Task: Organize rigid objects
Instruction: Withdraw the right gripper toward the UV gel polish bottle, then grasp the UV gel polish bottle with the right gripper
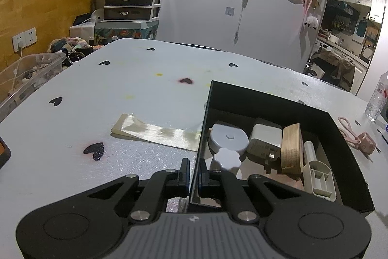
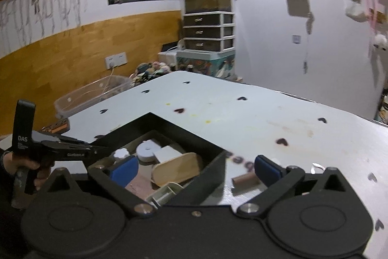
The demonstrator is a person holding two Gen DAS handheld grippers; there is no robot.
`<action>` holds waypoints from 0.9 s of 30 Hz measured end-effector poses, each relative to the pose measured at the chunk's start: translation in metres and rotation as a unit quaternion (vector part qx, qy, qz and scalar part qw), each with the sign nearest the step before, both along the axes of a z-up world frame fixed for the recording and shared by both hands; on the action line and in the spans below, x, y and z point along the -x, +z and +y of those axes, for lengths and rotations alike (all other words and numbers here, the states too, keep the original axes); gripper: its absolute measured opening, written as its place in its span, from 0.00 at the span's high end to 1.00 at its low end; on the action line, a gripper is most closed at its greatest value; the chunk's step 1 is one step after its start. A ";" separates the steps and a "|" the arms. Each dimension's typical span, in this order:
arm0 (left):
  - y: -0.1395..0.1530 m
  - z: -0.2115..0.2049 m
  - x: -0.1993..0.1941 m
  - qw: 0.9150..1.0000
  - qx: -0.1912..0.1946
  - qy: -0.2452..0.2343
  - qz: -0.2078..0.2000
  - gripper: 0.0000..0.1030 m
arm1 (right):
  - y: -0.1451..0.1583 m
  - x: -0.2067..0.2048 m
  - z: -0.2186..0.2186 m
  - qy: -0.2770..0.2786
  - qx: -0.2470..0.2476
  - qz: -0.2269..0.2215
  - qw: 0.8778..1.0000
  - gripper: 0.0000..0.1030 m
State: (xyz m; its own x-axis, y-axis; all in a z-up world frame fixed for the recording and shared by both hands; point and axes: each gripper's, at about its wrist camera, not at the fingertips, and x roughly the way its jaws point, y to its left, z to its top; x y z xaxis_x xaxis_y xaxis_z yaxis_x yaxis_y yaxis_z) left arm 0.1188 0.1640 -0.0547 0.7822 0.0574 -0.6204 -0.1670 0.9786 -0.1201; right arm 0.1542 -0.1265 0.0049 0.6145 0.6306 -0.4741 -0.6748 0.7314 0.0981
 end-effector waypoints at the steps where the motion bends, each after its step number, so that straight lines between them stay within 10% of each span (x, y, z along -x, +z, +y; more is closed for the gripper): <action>1: 0.000 0.000 0.000 1.000 -0.001 0.000 0.001 0.93 | -0.002 0.002 -0.003 -0.004 -0.001 -0.003 1.000 0.00; 14: 0.001 -0.004 0.000 1.000 -0.012 0.006 0.006 0.92 | -0.048 0.003 -0.042 -0.094 -0.025 0.040 0.994 0.02; 27: 0.001 -0.006 0.000 1.000 -0.018 0.006 0.003 0.92 | -0.085 -0.038 -0.018 -0.051 0.055 0.055 0.996 0.07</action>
